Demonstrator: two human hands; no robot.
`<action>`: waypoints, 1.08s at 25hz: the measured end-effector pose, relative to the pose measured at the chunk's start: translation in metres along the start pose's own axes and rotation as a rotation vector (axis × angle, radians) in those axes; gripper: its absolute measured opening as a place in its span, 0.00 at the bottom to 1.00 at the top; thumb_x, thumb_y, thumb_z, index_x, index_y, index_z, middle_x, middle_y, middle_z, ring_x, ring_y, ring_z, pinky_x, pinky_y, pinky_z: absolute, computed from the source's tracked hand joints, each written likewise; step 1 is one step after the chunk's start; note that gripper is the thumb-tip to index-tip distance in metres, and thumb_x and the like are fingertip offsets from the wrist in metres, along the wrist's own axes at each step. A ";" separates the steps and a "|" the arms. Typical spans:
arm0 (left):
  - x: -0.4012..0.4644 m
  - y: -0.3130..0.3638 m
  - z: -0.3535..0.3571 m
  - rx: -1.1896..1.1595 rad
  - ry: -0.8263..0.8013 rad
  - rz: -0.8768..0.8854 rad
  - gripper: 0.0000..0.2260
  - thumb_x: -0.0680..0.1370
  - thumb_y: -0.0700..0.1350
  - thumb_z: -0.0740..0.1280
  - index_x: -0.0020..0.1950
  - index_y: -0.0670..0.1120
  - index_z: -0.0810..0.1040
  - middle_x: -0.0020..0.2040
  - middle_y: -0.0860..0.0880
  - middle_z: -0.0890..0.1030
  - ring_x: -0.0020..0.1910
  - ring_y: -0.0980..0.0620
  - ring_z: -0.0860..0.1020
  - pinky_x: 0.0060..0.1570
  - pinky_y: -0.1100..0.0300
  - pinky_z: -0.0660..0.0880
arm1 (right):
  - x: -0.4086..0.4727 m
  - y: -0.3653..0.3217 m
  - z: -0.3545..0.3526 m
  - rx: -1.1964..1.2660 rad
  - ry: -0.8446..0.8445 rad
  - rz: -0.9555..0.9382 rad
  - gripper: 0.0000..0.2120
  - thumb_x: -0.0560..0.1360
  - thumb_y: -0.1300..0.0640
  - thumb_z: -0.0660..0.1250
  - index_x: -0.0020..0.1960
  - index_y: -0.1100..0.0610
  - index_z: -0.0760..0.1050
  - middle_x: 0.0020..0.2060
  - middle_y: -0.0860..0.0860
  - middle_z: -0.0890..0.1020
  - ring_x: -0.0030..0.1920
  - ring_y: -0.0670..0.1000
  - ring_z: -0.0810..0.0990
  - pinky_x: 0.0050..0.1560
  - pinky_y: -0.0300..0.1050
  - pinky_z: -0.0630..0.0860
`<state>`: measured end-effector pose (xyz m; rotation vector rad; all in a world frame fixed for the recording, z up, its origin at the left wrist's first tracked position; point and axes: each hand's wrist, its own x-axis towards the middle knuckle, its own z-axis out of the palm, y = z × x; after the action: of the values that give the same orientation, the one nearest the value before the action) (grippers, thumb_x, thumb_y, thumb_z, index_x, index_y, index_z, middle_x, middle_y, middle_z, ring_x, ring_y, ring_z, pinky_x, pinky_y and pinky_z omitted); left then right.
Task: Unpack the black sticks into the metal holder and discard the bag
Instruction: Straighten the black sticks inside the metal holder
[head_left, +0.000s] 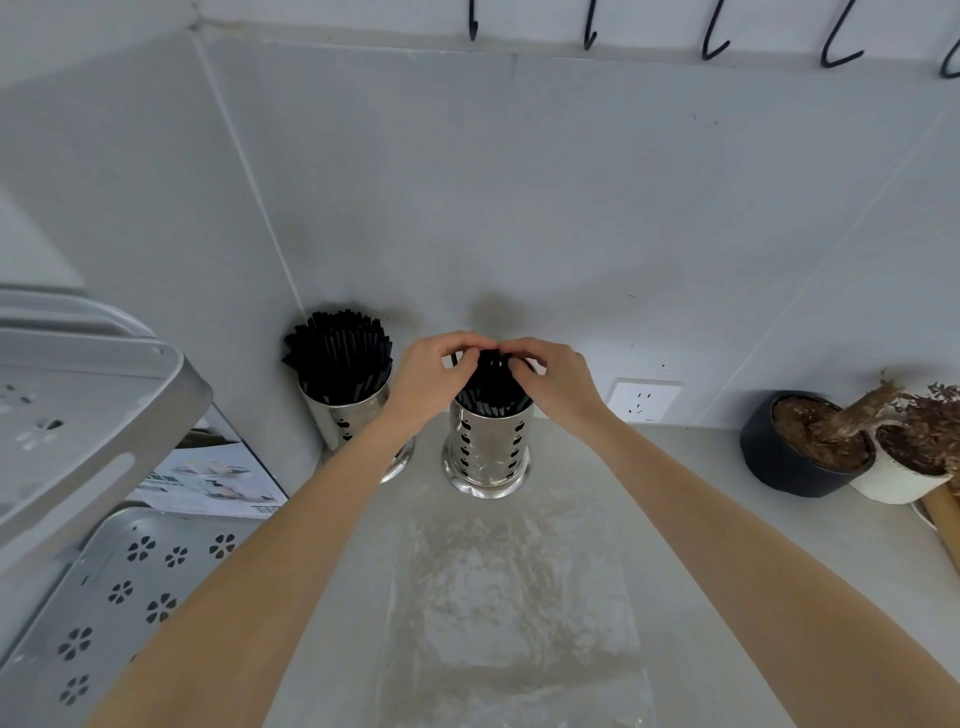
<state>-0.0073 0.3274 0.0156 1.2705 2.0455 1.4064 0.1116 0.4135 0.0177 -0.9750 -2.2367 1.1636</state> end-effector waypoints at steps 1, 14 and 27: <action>0.000 0.002 -0.001 0.010 -0.001 0.004 0.12 0.76 0.38 0.61 0.56 0.44 0.80 0.55 0.49 0.81 0.58 0.55 0.76 0.56 0.76 0.65 | -0.001 0.000 0.000 0.019 0.003 0.006 0.16 0.76 0.62 0.59 0.62 0.56 0.75 0.57 0.51 0.82 0.60 0.47 0.76 0.50 0.21 0.64; -0.016 -0.022 -0.002 -0.064 -0.263 -0.258 0.47 0.67 0.47 0.74 0.75 0.50 0.45 0.74 0.48 0.59 0.71 0.48 0.63 0.70 0.50 0.64 | -0.011 0.031 0.010 0.130 -0.211 0.186 0.43 0.70 0.51 0.71 0.76 0.51 0.49 0.73 0.51 0.63 0.71 0.53 0.66 0.71 0.50 0.64; -0.019 -0.014 -0.014 0.060 -0.219 -0.253 0.44 0.71 0.49 0.70 0.75 0.45 0.42 0.75 0.49 0.58 0.73 0.50 0.60 0.67 0.59 0.59 | -0.010 0.020 0.019 0.158 -0.217 0.195 0.40 0.72 0.49 0.68 0.76 0.50 0.48 0.74 0.51 0.61 0.73 0.54 0.62 0.72 0.52 0.62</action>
<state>-0.0136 0.3023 0.0057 1.0892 2.0267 1.0522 0.1134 0.4045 -0.0104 -1.0638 -2.2074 1.5749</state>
